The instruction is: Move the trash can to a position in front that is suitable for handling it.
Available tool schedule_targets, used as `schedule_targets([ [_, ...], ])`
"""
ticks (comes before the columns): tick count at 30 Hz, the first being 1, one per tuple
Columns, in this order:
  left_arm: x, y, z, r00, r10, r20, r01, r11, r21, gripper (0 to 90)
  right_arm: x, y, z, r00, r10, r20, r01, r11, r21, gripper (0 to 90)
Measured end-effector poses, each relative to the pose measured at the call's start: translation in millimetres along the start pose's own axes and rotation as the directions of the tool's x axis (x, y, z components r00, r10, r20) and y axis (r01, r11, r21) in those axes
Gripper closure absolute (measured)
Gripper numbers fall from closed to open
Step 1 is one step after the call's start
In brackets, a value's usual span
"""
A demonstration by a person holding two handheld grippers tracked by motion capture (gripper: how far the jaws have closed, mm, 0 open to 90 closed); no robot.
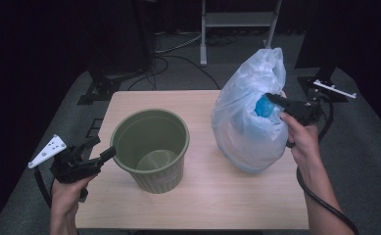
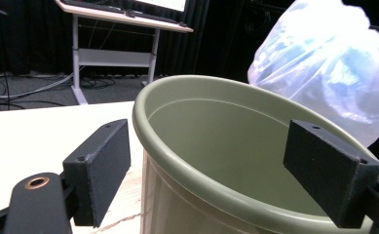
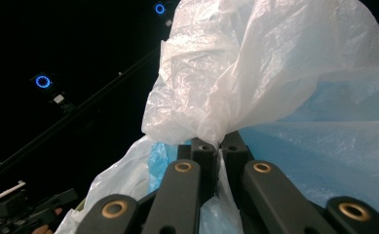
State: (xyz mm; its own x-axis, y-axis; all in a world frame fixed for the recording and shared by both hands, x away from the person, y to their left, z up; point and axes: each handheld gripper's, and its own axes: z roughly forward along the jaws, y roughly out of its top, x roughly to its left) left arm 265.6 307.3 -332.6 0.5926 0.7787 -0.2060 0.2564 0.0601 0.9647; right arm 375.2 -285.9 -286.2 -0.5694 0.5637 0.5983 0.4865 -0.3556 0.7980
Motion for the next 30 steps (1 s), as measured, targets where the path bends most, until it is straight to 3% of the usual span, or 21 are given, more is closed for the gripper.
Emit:
schedule_targets([
  [8, 1.7, -0.3, -0.4, 1.0000, -0.001, -0.006, 0.001, 1.0000, 0.004, 16.1, -8.3, -29.4, 48.3, 0.9993, -0.009, 0.037, 0.005, 0.996, 0.094, 87.8],
  [17, 2.1, 0.1, -0.9, 1.0000, -0.003, -0.001, 0.003, 1.0000, -0.002, 16.1, -20.0, -67.2, 105.4, 0.9978, -0.004, 0.066, -0.009, 0.980, 0.197, 87.6],
  [22, 3.2, -0.3, -1.7, 1.0000, -0.007, -0.005, 0.007, 1.0000, -0.005, 16.1, -27.1, -87.1, 131.5, 0.9953, -0.010, 0.097, -0.015, 0.966, 0.257, 87.5],
  [27, 3.9, 0.0, -3.1, 0.9999, -0.009, -0.008, 0.008, 0.9999, -0.011, 16.1, -26.0, -104.4, 152.3, 0.9906, -0.062, 0.122, 0.018, 0.942, 0.336, 87.5],
  [30, 3.9, 0.0, -3.4, 0.9999, -0.011, -0.003, 0.011, 0.9999, -0.011, 16.1, -25.8, -112.5, 159.9, 0.9906, -0.067, 0.119, 0.020, 0.933, 0.359, 87.5],
])
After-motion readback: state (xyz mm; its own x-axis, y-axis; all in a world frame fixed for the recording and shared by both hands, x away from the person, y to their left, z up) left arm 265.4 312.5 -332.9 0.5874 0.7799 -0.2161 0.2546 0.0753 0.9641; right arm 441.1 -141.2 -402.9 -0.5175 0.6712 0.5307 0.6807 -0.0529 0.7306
